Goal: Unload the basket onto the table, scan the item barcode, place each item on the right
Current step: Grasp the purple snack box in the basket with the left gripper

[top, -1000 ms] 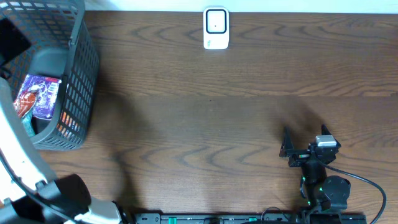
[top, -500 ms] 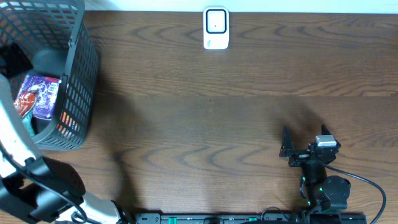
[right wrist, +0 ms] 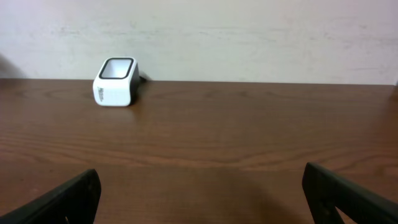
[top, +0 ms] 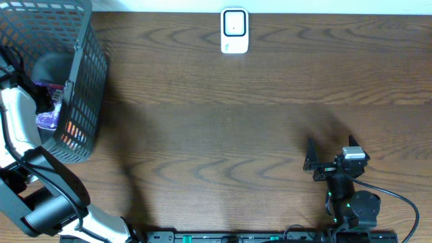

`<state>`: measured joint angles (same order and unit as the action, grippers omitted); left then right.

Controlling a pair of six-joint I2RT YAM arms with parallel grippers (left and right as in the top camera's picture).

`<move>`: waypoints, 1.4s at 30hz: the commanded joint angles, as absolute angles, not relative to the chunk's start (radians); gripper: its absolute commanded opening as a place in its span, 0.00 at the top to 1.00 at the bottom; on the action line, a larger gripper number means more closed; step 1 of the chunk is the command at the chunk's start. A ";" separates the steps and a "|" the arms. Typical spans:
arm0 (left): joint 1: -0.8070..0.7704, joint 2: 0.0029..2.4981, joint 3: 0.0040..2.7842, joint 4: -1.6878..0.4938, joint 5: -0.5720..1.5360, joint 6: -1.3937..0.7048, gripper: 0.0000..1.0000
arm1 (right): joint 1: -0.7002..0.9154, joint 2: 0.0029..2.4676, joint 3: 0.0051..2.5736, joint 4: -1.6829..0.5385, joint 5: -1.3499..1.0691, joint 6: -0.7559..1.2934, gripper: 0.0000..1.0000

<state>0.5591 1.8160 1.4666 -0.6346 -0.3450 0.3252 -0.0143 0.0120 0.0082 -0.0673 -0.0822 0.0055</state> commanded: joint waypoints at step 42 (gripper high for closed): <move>0.506 1.523 1.469 -0.341 -0.297 0.199 0.93 | -0.005 0.007 0.006 -0.070 -0.088 -0.009 0.01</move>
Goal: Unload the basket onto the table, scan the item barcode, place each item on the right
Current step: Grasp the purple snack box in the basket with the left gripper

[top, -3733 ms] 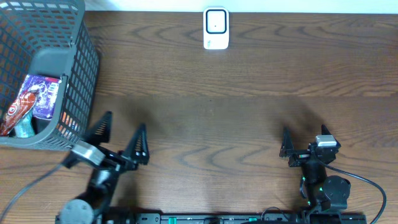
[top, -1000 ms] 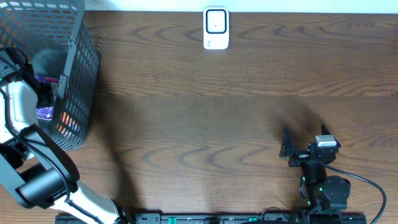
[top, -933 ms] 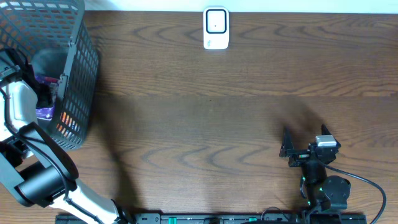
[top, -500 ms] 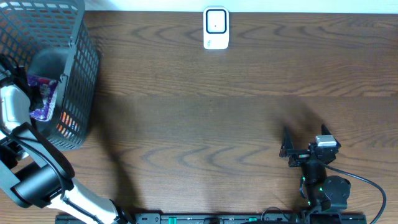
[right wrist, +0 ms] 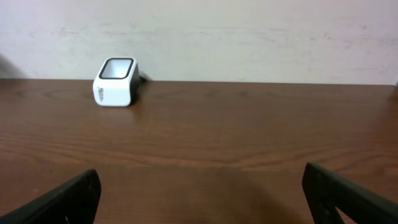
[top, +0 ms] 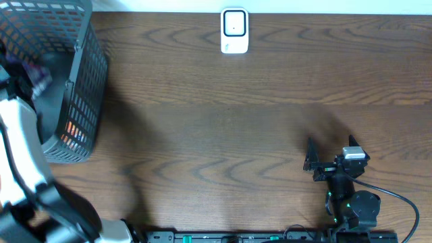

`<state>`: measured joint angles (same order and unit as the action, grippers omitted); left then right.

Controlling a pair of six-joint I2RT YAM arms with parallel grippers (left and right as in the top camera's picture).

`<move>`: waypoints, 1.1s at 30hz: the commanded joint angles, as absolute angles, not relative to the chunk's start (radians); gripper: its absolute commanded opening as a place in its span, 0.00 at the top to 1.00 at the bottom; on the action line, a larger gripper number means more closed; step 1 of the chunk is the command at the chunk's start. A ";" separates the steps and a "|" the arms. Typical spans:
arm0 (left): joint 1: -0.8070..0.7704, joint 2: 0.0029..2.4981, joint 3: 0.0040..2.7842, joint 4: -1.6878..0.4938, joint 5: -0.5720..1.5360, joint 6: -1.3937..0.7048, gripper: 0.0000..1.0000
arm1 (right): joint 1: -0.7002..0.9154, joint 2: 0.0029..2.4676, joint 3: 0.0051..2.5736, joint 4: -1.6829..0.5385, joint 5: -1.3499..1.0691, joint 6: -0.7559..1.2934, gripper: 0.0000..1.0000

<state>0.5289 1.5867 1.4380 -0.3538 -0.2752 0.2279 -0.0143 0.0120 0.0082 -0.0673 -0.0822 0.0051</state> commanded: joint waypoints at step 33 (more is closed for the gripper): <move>0.455 1.908 1.420 -0.503 -0.220 0.133 0.74 | -0.005 0.007 0.006 -0.070 -0.088 -0.009 0.01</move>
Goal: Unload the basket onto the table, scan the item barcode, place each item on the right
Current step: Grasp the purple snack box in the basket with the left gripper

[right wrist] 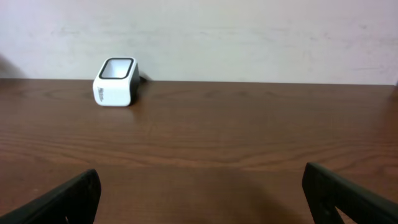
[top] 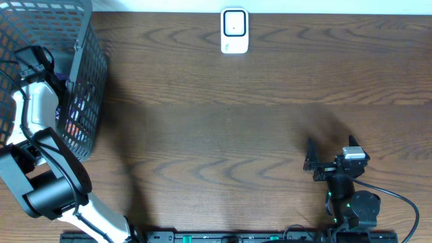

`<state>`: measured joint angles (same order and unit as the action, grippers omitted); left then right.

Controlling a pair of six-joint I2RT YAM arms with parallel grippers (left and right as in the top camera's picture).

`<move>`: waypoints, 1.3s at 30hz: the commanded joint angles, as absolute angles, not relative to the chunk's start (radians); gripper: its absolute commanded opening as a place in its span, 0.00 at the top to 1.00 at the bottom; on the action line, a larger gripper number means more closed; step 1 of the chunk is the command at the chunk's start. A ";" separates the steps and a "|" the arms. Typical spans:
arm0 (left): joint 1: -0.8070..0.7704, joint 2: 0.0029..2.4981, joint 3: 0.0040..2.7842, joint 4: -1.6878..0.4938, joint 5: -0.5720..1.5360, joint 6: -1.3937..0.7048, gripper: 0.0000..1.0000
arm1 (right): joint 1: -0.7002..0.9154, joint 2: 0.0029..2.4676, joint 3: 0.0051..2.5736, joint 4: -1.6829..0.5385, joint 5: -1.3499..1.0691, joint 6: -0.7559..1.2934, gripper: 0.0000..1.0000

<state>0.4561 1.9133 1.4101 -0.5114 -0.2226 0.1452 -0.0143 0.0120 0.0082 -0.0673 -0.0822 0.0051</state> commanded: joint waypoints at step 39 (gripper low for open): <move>0.532 1.922 1.410 -0.595 -0.121 0.136 0.13 | -0.005 0.007 0.006 -0.070 -0.088 -0.009 0.01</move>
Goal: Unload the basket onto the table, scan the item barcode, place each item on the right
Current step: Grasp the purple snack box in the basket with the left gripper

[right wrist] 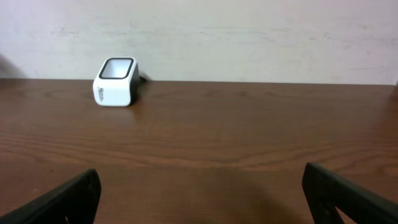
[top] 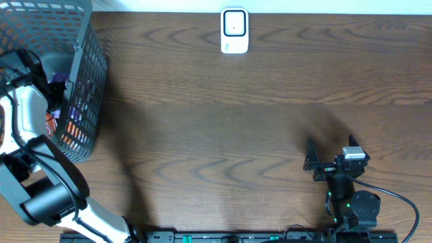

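Note:
The white barcode scanner stands at the table's far edge, also seen as the white scanner far off to the left in the right wrist view. My left arm reaches into the grey mesh basket, and its black wrist sits by a purple packet. The left fingers are hidden by the wrist and mesh. My right gripper rests near the front right, open and empty; in its own view the right gripper holds only bare wood between its fingertips.
The basket takes up the far left corner and holds other items, one orange. A pale wall runs behind the table's far edge. A black cable loops by the right arm's base.
My left arm's wrist has shifted slightly left and nearer inside the basket. The right arm and the scanner have not moved.
My left arm first reached low into the basket beside a purple packet. Then it showed blurred at the basket's far left with purple near its tip. After that its wrist was deep in the basket, and it stays there now. The right gripper stayed open and still.

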`<state>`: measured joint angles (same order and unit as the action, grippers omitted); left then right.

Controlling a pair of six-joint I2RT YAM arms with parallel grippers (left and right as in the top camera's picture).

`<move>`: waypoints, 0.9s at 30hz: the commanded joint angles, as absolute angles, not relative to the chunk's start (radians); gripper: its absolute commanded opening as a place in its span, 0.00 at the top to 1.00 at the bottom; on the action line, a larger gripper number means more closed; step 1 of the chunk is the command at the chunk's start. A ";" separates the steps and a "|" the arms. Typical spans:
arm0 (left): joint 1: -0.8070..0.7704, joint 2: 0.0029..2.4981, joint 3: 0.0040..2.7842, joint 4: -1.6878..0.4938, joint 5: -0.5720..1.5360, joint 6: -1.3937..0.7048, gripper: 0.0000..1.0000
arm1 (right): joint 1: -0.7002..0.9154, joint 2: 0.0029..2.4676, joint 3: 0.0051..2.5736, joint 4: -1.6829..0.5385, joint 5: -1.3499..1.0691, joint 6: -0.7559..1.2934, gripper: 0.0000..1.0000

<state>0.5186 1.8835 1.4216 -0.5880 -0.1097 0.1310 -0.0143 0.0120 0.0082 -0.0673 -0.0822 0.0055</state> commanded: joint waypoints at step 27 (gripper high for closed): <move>0.537 1.691 1.452 -0.496 0.275 0.092 0.20 | -0.005 0.007 0.006 -0.070 -0.088 -0.009 0.01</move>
<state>0.5365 1.6592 1.4513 -0.4892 0.1165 0.1005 -0.0143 0.0120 0.0082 -0.0673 -0.0822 0.0055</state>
